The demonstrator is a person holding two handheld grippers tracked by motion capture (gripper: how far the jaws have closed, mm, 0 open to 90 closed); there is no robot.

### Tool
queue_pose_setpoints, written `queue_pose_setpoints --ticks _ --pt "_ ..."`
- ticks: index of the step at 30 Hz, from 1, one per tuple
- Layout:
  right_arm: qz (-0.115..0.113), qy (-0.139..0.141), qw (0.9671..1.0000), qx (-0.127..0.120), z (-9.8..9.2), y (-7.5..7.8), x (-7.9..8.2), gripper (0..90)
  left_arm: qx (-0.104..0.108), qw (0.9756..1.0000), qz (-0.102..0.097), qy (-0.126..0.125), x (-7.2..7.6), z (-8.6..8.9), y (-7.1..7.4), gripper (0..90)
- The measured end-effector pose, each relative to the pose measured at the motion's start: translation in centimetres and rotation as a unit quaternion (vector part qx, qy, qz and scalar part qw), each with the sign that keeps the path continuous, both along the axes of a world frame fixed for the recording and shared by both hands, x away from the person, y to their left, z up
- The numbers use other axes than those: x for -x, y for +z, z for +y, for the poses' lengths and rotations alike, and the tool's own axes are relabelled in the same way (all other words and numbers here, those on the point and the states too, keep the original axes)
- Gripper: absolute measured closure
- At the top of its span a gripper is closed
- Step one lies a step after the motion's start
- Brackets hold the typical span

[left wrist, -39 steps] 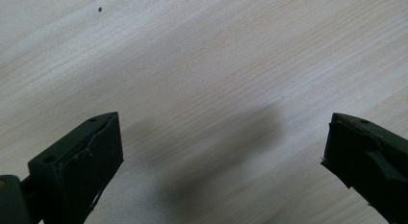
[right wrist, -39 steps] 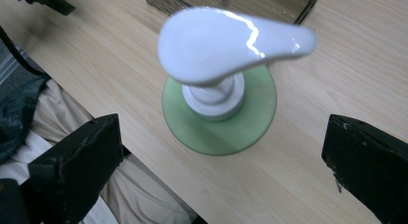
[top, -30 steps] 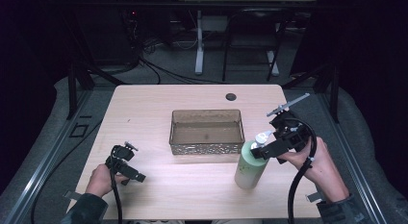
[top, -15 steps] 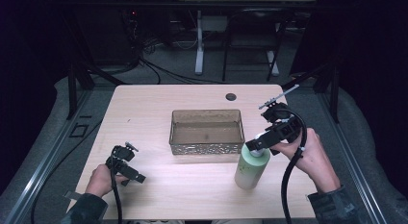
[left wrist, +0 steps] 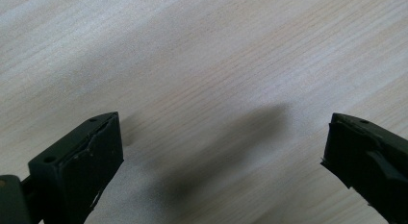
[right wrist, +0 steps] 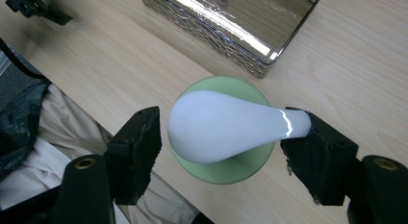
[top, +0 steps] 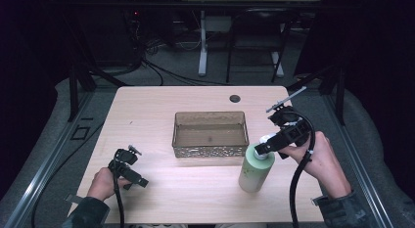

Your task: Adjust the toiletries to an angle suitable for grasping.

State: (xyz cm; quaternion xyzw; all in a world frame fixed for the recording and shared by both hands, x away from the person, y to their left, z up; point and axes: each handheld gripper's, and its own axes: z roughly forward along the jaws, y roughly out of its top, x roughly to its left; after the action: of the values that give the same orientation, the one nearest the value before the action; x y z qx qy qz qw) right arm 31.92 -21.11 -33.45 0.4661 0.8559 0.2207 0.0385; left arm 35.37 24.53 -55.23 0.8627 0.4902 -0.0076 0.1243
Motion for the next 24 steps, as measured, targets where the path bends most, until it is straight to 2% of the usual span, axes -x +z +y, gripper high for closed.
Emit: queue_pose_setpoints --ticks 7,12,14,24 --pt "0.018 0.001 0.9998 0.007 0.07 -0.03 0.19 32.4 0.001 1.0000 0.001 0.000 -0.01 0.02 -0.04 0.1" --pt "0.015 0.005 0.9998 0.007 0.24 0.08 0.28 33.7 -0.001 1.0000 0.002 -0.002 -0.02 0.00 -0.06 0.1" --pt "0.014 0.003 0.9999 0.007 0.20 0.16 0.15 34.3 -0.002 1.0000 0.007 -0.002 -0.02 -0.01 -0.10 0.2" --pt "0.012 0.000 0.9999 0.009 0.47 0.70 -0.65 34.7 -0.004 1.0000 0.008 -0.004 -0.05 -0.05 -0.21 0.2"
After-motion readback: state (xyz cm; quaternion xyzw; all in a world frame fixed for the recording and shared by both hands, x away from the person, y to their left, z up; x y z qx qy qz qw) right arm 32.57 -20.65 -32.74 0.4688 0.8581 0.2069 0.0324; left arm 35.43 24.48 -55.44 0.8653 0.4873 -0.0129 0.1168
